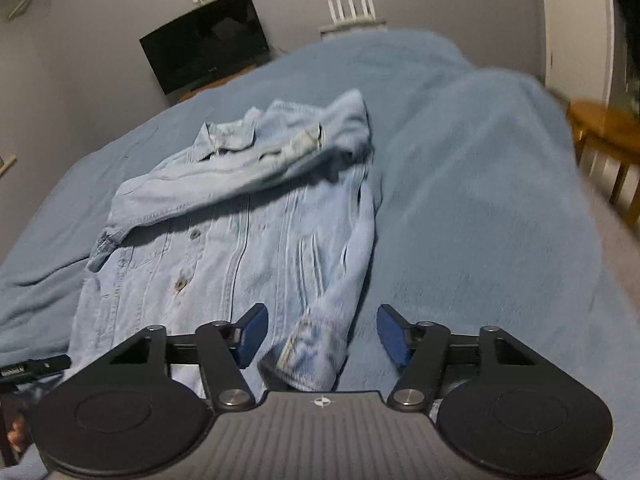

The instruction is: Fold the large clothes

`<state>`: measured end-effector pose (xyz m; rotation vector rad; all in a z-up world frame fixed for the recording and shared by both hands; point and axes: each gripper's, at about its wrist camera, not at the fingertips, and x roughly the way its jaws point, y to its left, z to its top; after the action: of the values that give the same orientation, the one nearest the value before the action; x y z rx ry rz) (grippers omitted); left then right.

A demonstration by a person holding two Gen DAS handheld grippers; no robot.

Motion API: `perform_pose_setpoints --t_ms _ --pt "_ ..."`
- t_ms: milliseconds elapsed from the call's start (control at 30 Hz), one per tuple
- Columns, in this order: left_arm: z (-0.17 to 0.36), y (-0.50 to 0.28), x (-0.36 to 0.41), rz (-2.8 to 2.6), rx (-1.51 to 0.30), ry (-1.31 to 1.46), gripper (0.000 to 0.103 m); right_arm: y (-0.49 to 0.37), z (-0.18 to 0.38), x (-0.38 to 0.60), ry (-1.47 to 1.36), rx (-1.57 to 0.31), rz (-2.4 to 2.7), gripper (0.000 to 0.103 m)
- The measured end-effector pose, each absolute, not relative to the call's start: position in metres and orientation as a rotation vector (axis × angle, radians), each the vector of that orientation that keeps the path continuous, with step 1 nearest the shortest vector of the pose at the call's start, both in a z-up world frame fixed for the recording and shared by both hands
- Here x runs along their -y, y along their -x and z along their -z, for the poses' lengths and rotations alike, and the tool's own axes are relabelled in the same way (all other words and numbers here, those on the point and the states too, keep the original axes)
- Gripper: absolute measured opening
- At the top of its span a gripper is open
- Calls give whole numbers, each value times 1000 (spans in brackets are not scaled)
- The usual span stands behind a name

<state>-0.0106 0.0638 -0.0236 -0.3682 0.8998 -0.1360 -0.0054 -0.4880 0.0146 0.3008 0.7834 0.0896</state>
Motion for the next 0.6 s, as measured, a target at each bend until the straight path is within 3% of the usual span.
perform_pose_setpoints --t_ms 300,600 --pt "38 8 -66 160 -1029 386 58 -5 0 465 -237 -834 -128 60" --pt "45 15 -71 213 -1091 442 54 -14 -3 475 -248 -901 -203 53"
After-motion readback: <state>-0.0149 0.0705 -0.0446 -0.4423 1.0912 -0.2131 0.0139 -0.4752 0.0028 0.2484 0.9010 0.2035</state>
